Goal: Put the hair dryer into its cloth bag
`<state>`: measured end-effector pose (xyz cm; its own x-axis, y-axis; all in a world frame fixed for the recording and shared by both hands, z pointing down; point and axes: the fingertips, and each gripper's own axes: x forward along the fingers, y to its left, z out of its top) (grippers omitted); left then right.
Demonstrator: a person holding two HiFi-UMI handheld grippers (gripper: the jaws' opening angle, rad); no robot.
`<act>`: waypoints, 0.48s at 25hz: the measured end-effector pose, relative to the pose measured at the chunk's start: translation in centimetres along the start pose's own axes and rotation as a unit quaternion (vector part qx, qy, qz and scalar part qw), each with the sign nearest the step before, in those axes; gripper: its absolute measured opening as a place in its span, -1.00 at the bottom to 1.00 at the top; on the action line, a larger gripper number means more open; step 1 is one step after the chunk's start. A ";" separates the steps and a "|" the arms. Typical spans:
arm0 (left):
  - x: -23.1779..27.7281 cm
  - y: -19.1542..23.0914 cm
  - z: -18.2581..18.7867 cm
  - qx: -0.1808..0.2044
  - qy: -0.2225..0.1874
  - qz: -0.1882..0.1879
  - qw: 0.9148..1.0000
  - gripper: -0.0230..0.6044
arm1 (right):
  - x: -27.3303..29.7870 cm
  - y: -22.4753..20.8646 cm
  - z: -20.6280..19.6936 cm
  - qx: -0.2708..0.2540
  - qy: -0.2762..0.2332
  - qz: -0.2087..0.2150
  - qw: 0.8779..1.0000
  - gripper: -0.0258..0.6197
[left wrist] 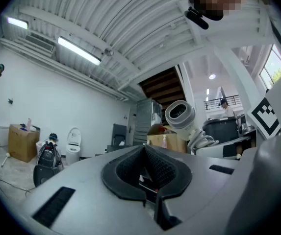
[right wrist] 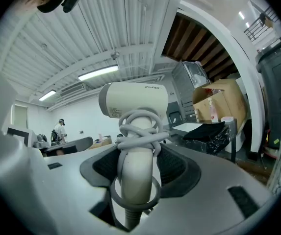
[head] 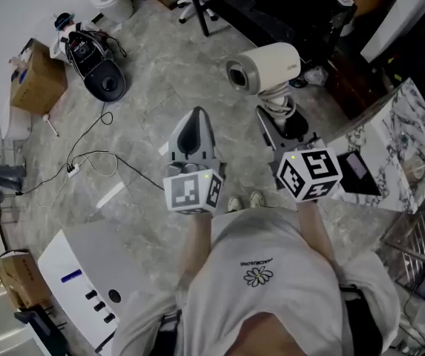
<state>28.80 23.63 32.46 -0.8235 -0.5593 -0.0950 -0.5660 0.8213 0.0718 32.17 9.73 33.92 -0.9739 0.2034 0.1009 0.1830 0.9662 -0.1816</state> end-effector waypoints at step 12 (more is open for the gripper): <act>3.3 1.4 -1.1 -0.005 -0.015 0.019 1.000 -0.88 | 1.8 -2.8 0.0 -0.003 -0.006 0.011 1.000 -0.23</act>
<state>25.24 22.87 33.35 -0.8429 -0.5240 -0.1223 -0.5350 0.8404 0.0864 29.96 7.43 34.61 -0.9712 0.2225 0.0850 0.2049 0.9625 -0.1781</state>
